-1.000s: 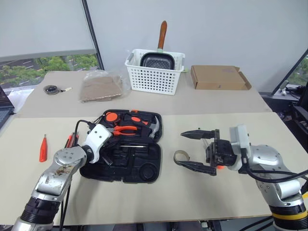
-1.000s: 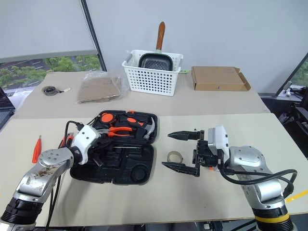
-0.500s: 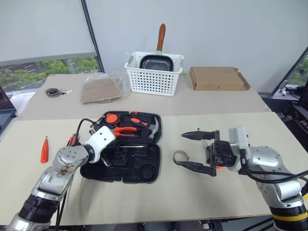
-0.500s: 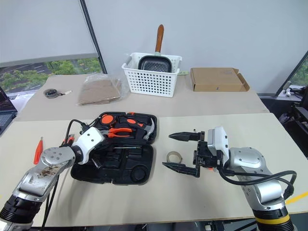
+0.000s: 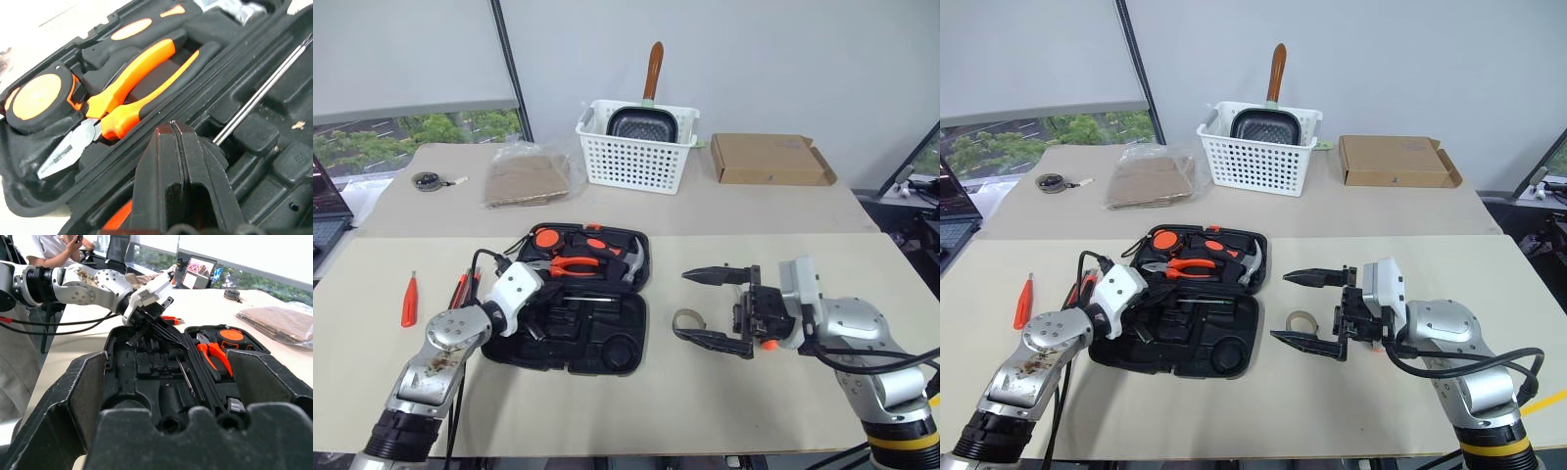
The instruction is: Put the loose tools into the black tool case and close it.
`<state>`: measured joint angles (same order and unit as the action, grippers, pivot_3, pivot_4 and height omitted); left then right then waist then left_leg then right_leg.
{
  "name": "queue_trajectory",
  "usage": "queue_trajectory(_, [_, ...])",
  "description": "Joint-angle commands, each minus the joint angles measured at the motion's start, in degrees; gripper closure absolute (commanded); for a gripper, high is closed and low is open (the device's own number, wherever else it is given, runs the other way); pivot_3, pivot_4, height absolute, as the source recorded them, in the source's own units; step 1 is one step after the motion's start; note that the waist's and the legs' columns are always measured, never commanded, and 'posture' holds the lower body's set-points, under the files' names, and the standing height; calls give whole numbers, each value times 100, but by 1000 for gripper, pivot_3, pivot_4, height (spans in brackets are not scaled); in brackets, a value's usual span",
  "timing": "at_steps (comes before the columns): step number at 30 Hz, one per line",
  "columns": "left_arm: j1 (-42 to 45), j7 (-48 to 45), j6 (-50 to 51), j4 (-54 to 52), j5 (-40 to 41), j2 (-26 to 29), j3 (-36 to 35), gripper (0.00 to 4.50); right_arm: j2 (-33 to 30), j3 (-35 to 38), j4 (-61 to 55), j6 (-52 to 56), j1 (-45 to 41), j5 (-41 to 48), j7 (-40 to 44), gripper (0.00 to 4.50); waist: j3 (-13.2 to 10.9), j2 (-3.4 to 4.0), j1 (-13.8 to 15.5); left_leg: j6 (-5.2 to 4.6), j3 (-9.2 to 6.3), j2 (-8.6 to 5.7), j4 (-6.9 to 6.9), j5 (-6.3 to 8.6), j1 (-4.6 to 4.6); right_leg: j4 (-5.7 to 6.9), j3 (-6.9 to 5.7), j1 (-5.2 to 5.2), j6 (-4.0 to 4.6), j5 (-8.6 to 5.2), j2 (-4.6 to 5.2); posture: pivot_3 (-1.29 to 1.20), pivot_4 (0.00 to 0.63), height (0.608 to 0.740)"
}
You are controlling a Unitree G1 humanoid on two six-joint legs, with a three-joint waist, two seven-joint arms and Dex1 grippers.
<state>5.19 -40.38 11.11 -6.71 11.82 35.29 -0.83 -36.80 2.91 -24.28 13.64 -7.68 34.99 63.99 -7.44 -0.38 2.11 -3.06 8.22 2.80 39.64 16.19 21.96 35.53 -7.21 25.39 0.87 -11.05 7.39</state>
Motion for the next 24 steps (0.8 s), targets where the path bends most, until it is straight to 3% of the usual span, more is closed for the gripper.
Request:
queue_trajectory(1, [-70,-264,-80,262,557,-222,-362,4459,0,56,-132,-171,-46,23,23,0,-3,-5,-1,-3,0,0,0,0,6,-7,-3,1,-1,1,-2,0,150,700])
queue_trajectory(15, [-118,-321,830,-253,2278,-749,-1207,4459,-11,74,-109,-243,-28,-17,4,0,-29,-47,0,-53,-3,0,6,-7,38,-47,-15,5,-15,10,-29,0,150,700])
queue_trajectory(24, [-223,50,1033,-1012,1500,-525,-630,4459,11,39,-143,-260,15,-30,-30,0,-31,-50,14,-14,-7,0,8,12,36,-46,-15,1,-16,11,-33,0,150,700])
